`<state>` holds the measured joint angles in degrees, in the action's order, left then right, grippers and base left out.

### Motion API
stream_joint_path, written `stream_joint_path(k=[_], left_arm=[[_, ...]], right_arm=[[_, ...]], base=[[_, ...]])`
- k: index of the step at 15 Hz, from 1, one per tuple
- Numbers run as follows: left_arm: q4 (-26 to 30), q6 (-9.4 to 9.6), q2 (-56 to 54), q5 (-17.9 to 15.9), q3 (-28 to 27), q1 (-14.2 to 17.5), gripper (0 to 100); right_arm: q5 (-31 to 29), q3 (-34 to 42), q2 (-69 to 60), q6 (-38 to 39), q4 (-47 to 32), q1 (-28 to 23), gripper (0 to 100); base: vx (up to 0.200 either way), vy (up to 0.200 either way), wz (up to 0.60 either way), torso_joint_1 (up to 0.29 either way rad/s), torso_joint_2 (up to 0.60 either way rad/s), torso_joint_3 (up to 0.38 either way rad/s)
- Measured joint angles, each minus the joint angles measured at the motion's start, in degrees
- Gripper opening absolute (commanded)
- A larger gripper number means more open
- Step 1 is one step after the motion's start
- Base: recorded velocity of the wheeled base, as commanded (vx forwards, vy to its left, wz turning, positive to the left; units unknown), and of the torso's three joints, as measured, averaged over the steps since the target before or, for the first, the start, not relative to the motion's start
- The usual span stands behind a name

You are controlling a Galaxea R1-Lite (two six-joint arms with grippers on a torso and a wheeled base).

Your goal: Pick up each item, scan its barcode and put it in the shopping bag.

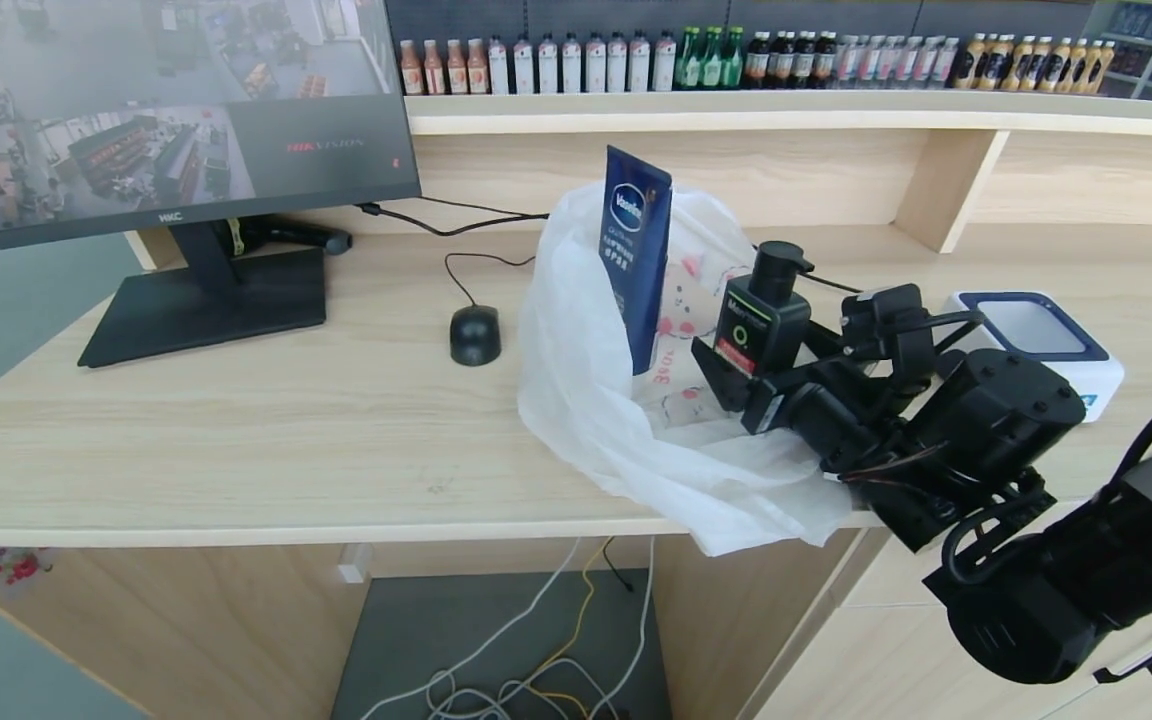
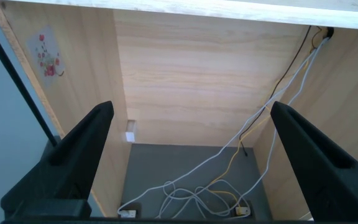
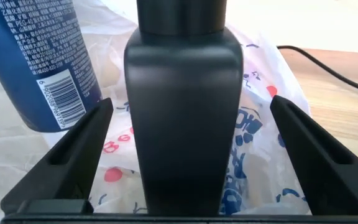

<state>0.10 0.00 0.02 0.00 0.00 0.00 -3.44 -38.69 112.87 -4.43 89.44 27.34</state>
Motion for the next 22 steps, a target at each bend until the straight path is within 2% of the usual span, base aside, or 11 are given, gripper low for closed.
stream_joint_path(k=[9, 17, 22], left_arm=[[0.0, 0.02, 0.0, 0.0, 0.0, 0.0, 100], [0.0, 0.0, 0.0, 0.0, 0.0, 0.0, 100], [0.0, 0.0, 0.0, 0.0, 0.0, 0.0, 100]], right_arm=[[0.0, 4.16, -8.8, -0.13, 0.46, 2.06, 100], [0.02, 16.74, -21.39, -0.59, 0.48, 2.69, 100], [0.1, 18.25, -24.17, -0.83, 0.44, 2.54, 100]], base=[[0.0, 0.0, 0.0, 0.0, 0.0, 0.0], [0.0, 0.0, 0.0, 0.0, 0.0, 0.0], [-0.16, 0.0, 0.0, 0.006, 0.0, -0.001]])
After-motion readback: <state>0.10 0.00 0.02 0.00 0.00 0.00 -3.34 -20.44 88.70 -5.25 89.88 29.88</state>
